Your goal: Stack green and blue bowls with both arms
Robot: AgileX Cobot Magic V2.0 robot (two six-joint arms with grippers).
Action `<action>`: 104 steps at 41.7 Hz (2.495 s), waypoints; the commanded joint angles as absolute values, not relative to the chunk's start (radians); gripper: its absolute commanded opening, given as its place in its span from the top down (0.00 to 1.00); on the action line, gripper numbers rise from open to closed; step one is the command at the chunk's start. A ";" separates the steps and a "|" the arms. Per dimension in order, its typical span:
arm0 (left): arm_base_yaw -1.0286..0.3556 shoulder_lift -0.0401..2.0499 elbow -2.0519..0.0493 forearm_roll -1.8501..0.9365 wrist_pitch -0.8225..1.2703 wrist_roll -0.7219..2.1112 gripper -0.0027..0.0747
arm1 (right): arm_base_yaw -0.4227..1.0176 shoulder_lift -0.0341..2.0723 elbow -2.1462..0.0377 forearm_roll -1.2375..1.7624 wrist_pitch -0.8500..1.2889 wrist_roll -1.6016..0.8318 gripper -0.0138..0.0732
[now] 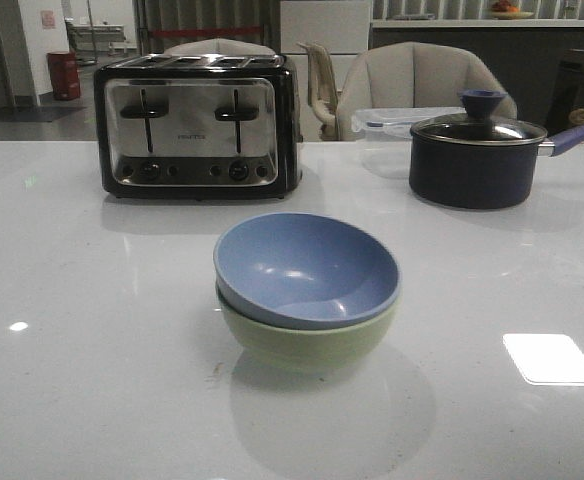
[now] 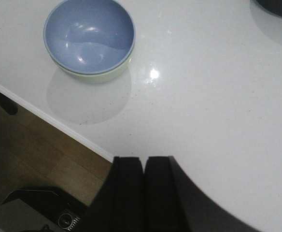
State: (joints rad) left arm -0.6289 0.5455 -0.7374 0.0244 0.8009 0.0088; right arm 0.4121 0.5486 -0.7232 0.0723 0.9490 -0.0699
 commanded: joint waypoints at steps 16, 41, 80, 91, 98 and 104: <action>-0.158 0.120 -0.219 0.026 0.140 0.000 0.84 | 0.411 0.551 -0.749 0.066 0.888 -0.072 0.80; -0.032 -0.023 0.011 -0.030 -0.063 0.000 0.84 | 0.411 0.551 -0.749 0.066 0.889 -0.072 0.80; -0.032 -0.022 0.011 -0.030 -0.063 0.000 0.84 | 0.397 0.502 -0.720 0.062 0.868 -0.075 0.80; -0.032 -0.022 0.011 -0.030 -0.063 0.000 0.84 | 0.200 0.230 -0.402 0.057 0.456 -0.078 0.80; -0.032 -0.022 0.011 -0.030 -0.063 0.000 0.84 | 0.070 0.082 -0.182 0.064 0.189 -0.078 0.80; -0.032 -0.022 0.011 -0.030 -0.063 0.000 0.84 | 0.006 0.012 -0.052 0.065 0.013 -0.078 0.80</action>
